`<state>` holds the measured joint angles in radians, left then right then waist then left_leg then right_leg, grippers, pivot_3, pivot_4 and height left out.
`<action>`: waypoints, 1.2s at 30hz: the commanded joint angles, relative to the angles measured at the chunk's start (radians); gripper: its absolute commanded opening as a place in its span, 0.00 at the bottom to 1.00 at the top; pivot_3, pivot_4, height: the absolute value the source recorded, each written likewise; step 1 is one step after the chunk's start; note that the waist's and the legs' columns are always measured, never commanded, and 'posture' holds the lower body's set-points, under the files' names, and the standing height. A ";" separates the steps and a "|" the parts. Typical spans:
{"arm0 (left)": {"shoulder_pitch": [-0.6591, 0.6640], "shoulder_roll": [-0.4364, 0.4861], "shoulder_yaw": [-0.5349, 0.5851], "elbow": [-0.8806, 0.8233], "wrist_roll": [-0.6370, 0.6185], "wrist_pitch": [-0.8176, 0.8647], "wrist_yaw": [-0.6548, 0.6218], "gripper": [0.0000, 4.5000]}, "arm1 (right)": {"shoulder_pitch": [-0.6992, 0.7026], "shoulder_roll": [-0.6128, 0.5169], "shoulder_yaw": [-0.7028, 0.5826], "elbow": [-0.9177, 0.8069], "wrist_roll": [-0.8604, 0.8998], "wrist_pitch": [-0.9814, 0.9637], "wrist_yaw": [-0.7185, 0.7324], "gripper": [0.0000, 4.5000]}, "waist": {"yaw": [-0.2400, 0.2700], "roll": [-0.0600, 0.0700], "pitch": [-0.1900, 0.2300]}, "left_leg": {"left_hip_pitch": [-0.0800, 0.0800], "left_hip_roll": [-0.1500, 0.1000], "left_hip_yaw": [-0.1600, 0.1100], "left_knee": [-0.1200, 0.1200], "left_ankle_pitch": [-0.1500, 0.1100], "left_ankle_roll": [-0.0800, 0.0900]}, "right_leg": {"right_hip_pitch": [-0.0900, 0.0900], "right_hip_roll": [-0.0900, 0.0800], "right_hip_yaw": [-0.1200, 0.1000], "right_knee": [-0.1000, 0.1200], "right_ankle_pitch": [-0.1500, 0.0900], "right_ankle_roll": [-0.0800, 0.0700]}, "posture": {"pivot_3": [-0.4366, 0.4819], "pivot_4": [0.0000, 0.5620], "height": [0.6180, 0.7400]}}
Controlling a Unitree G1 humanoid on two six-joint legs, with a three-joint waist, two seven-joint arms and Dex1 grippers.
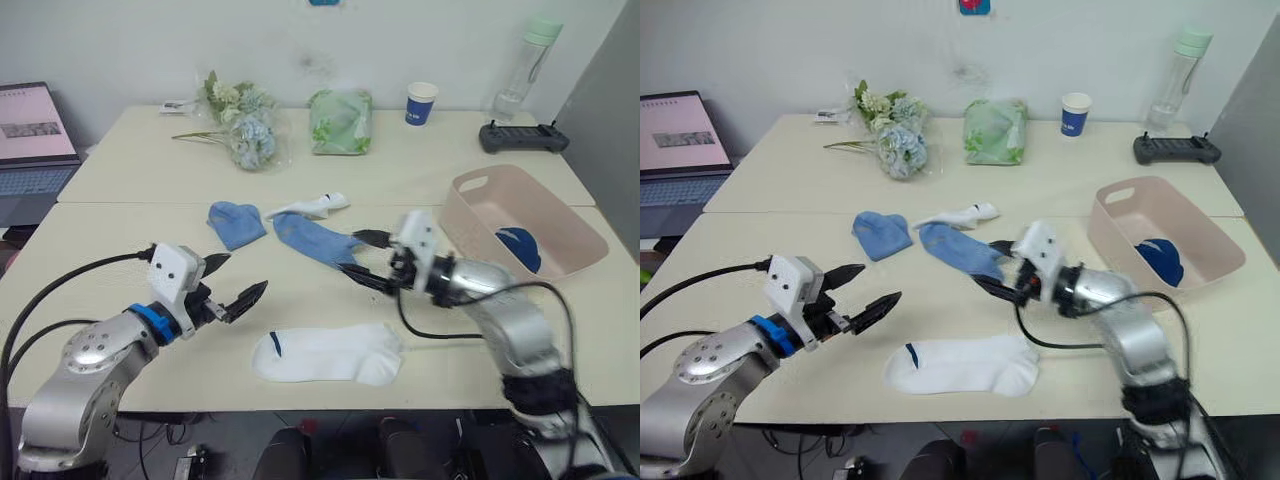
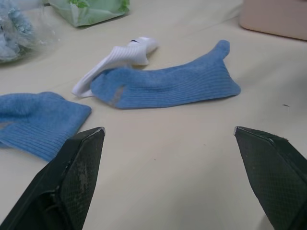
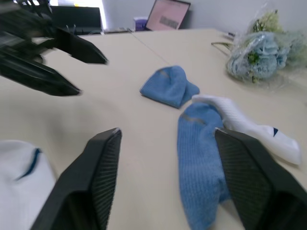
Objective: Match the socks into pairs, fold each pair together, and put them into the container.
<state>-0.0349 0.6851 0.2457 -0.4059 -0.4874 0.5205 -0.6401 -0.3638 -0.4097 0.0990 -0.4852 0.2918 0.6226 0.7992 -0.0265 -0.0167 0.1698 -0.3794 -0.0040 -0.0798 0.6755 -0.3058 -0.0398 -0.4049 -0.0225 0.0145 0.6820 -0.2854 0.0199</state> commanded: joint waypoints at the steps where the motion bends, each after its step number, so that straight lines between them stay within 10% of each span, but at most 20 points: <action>1: -0.110 0.027 -0.032 0.114 0.038 -0.063 -0.058 1.00 | 0.001 -0.024 -0.052 -0.139 0.062 0.107 -0.058 1.00 | -0.005 0.000 0.000 | 0.000 0.000 0.001 0.000 0.000 0.000 | 0.000 0.000 0.000 0.000 0.000 0.000 | 0.48 0.27 1.00; 15: -0.847 -0.161 -0.359 1.066 0.373 -0.420 -0.177 1.00 | 0.056 -0.063 -0.081 -0.348 0.174 0.313 -0.258 1.00 | 0.000 -0.001 0.000 | -0.002 -0.004 0.003 0.002 0.000 0.000 | -0.001 0.002 -0.002 -0.001 0.000 0.001 | 0.48 0.27 1.00; 25: -1.110 -0.291 -0.395 1.591 0.547 -0.592 -0.057 1.00 | 0.102 -0.084 -0.039 -0.411 0.182 0.338 -0.340 1.00 | -0.006 -0.002 0.000 | -0.002 -0.004 0.003 0.002 0.000 0.001 | -0.002 0.003 -0.002 0.000 -0.001 0.002 | 0.48 0.27 1.00; 36: -1.166 -0.323 -0.331 1.687 0.563 -0.612 -0.010 0.27 | 0.104 -0.100 -0.016 -0.413 0.174 0.331 -0.376 1.00 | -0.005 -0.002 0.000 | -0.003 -0.004 0.002 0.002 0.000 0.001 | -0.002 0.003 -0.003 0.001 -0.001 0.002 | 0.48 0.27 1.00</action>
<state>-1.1727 0.3605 -0.1120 1.2857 0.0865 -0.0831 -0.6578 -0.2555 -0.5029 0.0823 -0.8599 0.4627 0.9689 0.4313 -0.0319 -0.0191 0.1700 -0.3823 -0.0082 -0.0776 0.6779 -0.3058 -0.0392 -0.4066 -0.0199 0.0118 0.6826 -0.2861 0.0221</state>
